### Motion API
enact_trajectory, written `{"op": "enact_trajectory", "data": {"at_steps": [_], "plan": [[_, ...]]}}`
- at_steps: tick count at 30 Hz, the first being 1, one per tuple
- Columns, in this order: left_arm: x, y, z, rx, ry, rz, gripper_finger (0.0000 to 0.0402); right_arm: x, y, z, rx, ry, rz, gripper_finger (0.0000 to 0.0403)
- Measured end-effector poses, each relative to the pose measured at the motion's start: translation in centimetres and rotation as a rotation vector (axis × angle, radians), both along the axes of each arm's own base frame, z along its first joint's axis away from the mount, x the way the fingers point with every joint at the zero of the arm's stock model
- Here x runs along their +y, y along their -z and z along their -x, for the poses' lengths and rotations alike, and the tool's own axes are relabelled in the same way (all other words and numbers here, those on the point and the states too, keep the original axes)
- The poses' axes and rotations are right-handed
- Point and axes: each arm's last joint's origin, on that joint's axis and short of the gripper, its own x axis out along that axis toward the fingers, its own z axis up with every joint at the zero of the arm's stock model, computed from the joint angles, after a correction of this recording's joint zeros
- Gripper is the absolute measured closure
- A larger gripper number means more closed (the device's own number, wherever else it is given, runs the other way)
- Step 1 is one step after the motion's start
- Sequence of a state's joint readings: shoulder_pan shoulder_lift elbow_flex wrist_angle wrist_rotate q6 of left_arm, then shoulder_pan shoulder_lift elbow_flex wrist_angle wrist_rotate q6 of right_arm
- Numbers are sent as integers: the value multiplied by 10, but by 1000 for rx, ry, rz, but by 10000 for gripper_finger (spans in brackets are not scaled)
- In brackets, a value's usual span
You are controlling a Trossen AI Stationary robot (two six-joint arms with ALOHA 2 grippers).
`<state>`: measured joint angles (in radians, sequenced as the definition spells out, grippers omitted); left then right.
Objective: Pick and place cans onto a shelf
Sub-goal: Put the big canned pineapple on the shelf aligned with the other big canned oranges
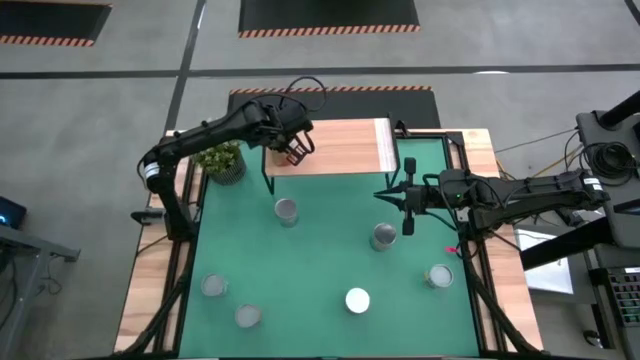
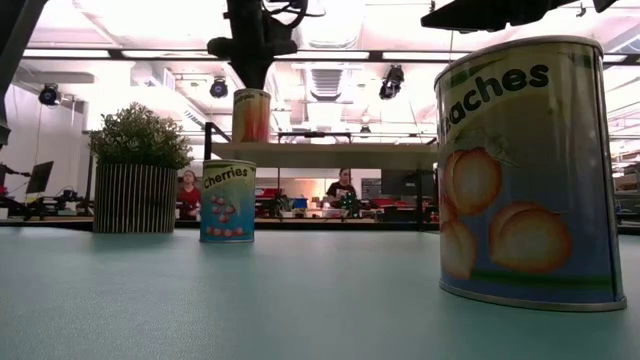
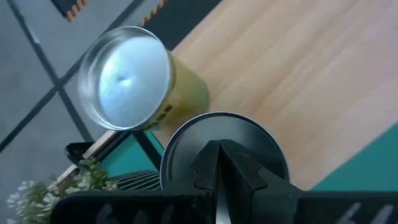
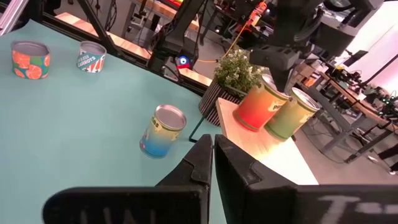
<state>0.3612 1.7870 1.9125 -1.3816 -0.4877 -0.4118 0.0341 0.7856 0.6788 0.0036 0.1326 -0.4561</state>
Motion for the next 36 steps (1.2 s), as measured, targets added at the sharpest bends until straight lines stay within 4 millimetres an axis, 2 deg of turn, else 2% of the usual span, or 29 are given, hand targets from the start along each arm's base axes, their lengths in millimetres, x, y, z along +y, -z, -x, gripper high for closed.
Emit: {"op": "enact_trajectory", "data": {"at_steps": [6,10,14,17,23,27,30,36], "plan": [[-2,-10,-1,-29,1,-31,401,0,0,0,0,0,0,394],[-12,-24,-3,-66,36,-47,401,0,0,0,0,0,0,394],[-30,-34,-7,-67,168,-54,401,0,0,0,0,0,0,394],[-43,-32,-12,-56,324,29,401,0,0,0,0,0,0,394],[-59,-22,-7,131,603,143,401,0,0,0,0,0,0,394],[-60,-26,3,239,589,76,401,0,0,0,0,0,-3,394],[-59,-39,13,202,567,6,401,0,0,0,1,0,-3,394],[-67,-62,20,-5,612,-131,402,-2,1,0,-2,55,-58,394]]}}
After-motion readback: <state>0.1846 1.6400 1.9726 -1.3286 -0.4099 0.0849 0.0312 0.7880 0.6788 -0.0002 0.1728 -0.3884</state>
